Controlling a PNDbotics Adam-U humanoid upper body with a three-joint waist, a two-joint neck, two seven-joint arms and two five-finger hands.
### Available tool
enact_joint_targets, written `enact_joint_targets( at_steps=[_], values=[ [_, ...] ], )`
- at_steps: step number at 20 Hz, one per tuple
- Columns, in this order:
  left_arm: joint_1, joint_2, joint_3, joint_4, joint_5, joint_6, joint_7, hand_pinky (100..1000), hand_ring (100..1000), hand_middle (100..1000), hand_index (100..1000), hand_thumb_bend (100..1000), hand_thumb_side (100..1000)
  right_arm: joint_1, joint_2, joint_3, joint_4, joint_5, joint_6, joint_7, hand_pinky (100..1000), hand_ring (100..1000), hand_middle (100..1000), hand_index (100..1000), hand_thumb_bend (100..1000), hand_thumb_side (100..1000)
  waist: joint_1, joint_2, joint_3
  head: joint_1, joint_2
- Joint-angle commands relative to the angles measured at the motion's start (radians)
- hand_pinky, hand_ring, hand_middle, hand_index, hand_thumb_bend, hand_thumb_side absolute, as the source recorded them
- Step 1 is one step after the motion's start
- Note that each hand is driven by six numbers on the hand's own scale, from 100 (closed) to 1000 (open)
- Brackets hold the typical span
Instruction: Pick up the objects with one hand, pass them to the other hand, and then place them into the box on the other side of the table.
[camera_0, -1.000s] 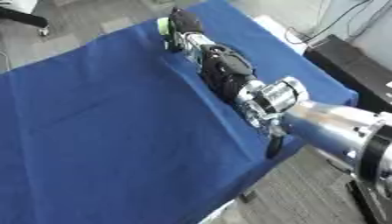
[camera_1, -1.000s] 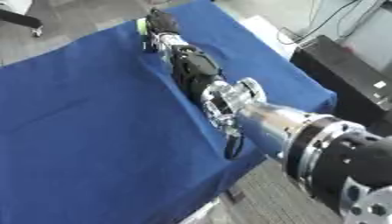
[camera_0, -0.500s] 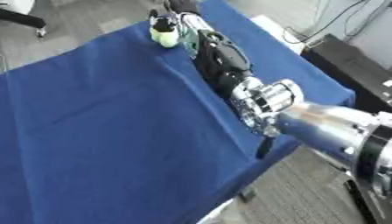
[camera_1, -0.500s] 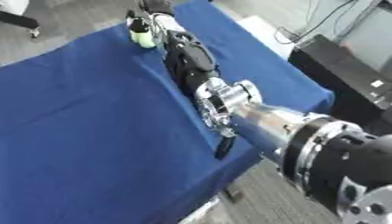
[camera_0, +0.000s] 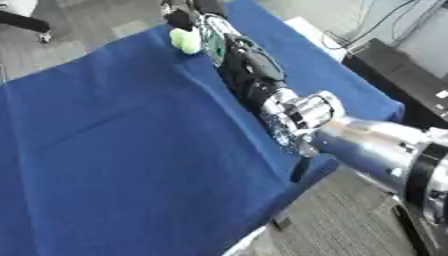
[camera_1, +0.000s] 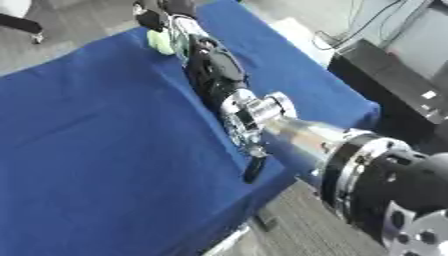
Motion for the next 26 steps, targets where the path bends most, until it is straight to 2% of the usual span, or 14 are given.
enact_joint_targets(
  at_steps=[1, 5, 10, 22, 26],
  values=[
    [-0.006, 0.010, 0.004, -0.010, -0.001, -0.001, 0.002, 707, 638, 681, 891, 100, 846, -0.014, -0.032, 0.020, 0.021, 0.038, -0.014, 0.034, 933, 809, 899, 1000, 100, 185, 0.002, -0.005, 0.002, -0.006, -0.003],
    [-0.005, 0.011, 0.003, -0.010, 0.000, -0.001, 0.002, 707, 638, 681, 892, 100, 847, -0.013, -0.043, 0.022, 0.052, 0.100, -0.011, 0.089, 944, 834, 920, 1000, 100, 193, 0.001, -0.004, 0.002, -0.009, -0.003],
    [-0.004, 0.012, 0.003, -0.009, -0.001, -0.001, 0.002, 706, 638, 681, 892, 100, 847, -0.011, -0.050, 0.004, 0.052, 0.143, 0.011, 0.114, 947, 842, 923, 1000, 100, 206, 0.000, -0.003, 0.002, -0.013, -0.003],
    [-0.010, 0.015, 0.003, -0.015, 0.000, 0.002, 0.000, 706, 638, 681, 892, 100, 847, -0.001, -0.055, 0.016, 0.123, 0.137, 0.046, 0.215, 963, 906, 951, 1000, 100, 263, 0.008, 0.006, 0.005, -0.019, -0.003],
    [-0.014, 0.016, 0.003, -0.018, 0.001, 0.004, 0.000, 706, 638, 681, 893, 100, 847, 0.003, -0.052, 0.027, 0.153, 0.121, 0.037, 0.263, 970, 922, 961, 1000, 100, 270, 0.011, 0.011, 0.006, -0.020, -0.003]
  ],
)
